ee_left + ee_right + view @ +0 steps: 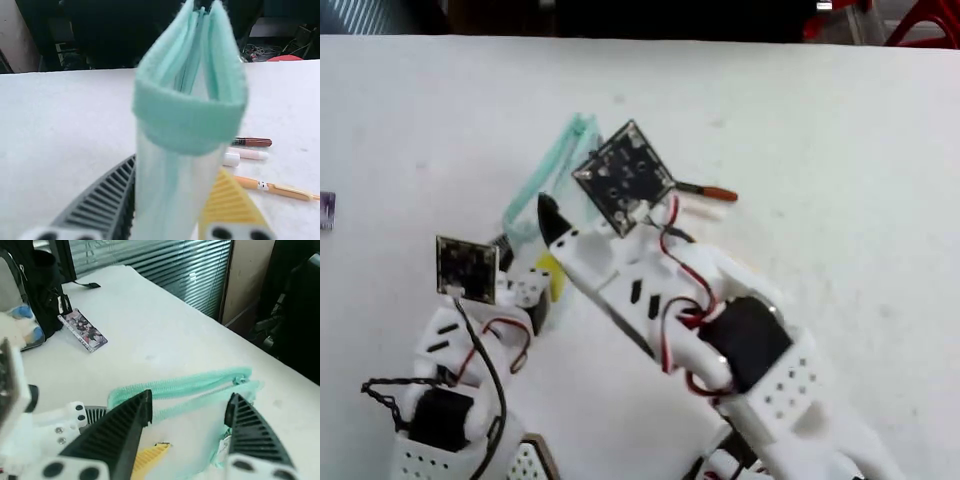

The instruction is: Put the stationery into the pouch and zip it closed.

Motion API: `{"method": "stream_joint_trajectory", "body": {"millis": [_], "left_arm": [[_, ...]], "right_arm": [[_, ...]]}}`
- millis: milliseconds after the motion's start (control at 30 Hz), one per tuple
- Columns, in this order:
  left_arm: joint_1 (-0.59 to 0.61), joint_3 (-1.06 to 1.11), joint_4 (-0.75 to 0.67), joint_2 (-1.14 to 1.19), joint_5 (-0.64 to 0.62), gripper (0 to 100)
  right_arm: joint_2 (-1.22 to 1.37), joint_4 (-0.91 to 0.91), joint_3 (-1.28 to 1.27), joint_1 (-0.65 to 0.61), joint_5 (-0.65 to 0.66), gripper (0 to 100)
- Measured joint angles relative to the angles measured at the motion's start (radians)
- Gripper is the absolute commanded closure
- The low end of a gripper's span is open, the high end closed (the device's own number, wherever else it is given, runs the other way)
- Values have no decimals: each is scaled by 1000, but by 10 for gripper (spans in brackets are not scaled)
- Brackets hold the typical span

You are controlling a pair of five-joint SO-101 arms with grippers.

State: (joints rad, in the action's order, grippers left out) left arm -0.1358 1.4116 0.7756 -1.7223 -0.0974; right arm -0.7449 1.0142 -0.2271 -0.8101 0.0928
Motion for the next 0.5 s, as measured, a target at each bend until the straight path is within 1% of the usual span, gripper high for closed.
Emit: {"method": "stream_joint_trajectory", "body": {"millis": [100,200,300,433,500], "left_arm": [[2,0,0,0,0,830],[2,0,0,0,0,831],[2,0,0,0,0,831],[2,0,0,0,0,831],[3,0,0,0,0,831]], "right_arm": [[-3,91,140,0,3,762],[-6,166,258,15,46,762],[-11,212,290,98,64,762],[-8,235,249,259,77,762],[-3,235,195,342,132,762]]}}
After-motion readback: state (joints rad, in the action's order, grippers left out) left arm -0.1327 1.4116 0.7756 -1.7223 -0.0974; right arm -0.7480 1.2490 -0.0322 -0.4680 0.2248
